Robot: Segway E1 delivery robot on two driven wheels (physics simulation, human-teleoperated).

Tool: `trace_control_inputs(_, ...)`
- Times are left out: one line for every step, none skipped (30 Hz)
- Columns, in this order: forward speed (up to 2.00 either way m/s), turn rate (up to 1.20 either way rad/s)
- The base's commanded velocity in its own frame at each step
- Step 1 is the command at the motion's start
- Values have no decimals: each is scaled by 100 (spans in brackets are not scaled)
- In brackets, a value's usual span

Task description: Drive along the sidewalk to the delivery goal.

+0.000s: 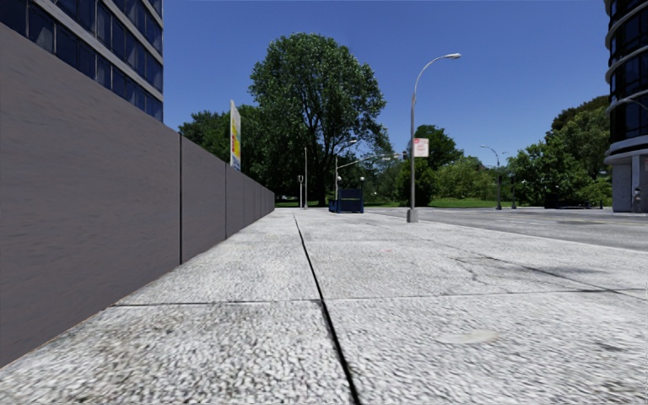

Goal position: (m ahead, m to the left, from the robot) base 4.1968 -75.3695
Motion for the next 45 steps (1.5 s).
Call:
trace_control_inputs(200, 0)
trace_control_inputs(200, 0)
trace_control_inputs(200, 0)
trace_control_inputs(200, 0)
trace_control_inputs(200, 0)
trace_control_inputs(200, 0)
trace_control_inputs(200, 0)
trace_control_inputs(200, 0)
trace_control_inputs(200, 0)
trace_control_inputs(200, 0)
trace_control_inputs(200, 0)
trace_control_inputs(200, 0)
trace_control_inputs(200, 0)
trace_control_inputs(200, 0)
trace_control_inputs(200, 0)
trace_control_inputs(200, 0)
trace_control_inputs(200, 0)
trace_control_inputs(200, 0)
trace_control_inputs(200, 0)
trace_control_inputs(200, 0)
trace_control_inputs(200, 0)
trace_control_inputs(200, 0)
trace_control_inputs(200, 0)
trace_control_inputs(199, 0)
trace_control_inputs(199, 0)
trace_control_inputs(198, 0)
trace_control_inputs(198, 0)
trace_control_inputs(198, 0)
trace_control_inputs(198, 0)
trace_control_inputs(198, 0)
trace_control_inputs(198, 0)
trace_control_inputs(198, 0)
trace_control_inputs(198, 0)
trace_control_inputs(198, 0)
trace_control_inputs(198, 0)
trace_control_inputs(198, 0)
trace_control_inputs(198, 0)
trace_control_inputs(198, 0)
trace_control_inputs(198, 0)
trace_control_inputs(197, 0)
trace_control_inputs(197, 0)
trace_control_inputs(196, 0)
trace_control_inputs(196, 0)
trace_control_inputs(196, 0)
trace_control_inputs(196, 0)
